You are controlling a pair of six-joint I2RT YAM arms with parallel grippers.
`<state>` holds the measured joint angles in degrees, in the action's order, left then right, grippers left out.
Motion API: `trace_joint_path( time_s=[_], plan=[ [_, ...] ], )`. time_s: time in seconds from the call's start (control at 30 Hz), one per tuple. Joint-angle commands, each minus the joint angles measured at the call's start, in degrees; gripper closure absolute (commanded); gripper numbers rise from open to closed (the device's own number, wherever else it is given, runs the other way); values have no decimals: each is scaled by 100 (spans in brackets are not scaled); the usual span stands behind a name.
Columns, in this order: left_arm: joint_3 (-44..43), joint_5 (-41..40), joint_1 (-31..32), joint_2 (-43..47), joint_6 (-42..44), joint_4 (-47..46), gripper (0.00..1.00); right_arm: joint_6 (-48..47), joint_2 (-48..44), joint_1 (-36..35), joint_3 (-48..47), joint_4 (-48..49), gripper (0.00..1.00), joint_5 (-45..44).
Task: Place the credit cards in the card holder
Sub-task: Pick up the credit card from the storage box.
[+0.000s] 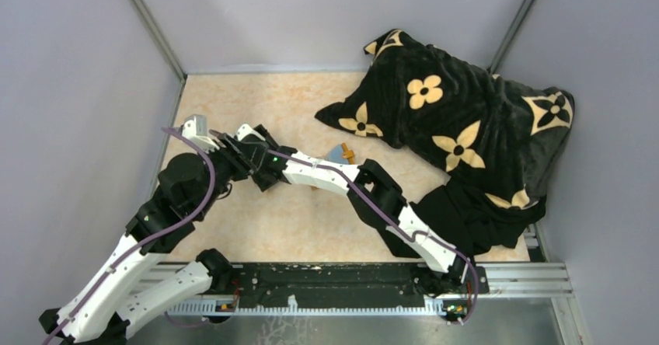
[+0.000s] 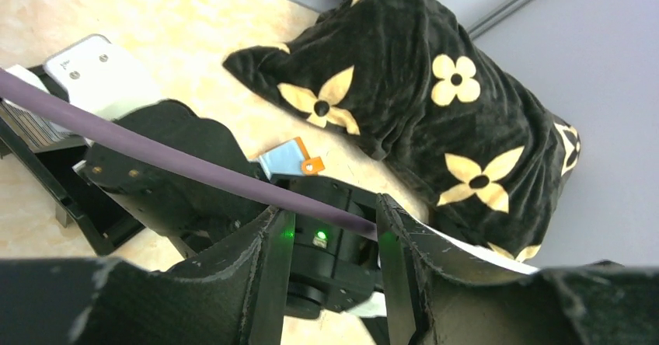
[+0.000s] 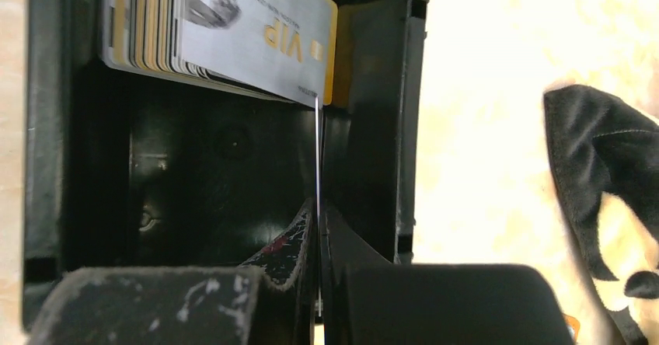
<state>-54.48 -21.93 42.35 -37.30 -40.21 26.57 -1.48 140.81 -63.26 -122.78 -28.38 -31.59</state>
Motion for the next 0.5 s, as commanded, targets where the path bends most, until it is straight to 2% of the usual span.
trace_joint_path(
  time_s=[0.0,0.23,0.47],
  plan=[
    [-313,-548,-7,-98,88,-297,50,-55,-924,-108,262,605,100,123],
    [-337,-939,-7,-137,-31,-518,49,274,-1587,119,940,1033,100,486],
    [-122,-1151,-7,95,-15,-1022,47,912,-2441,538,2130,1831,100,1437]
  ],
)
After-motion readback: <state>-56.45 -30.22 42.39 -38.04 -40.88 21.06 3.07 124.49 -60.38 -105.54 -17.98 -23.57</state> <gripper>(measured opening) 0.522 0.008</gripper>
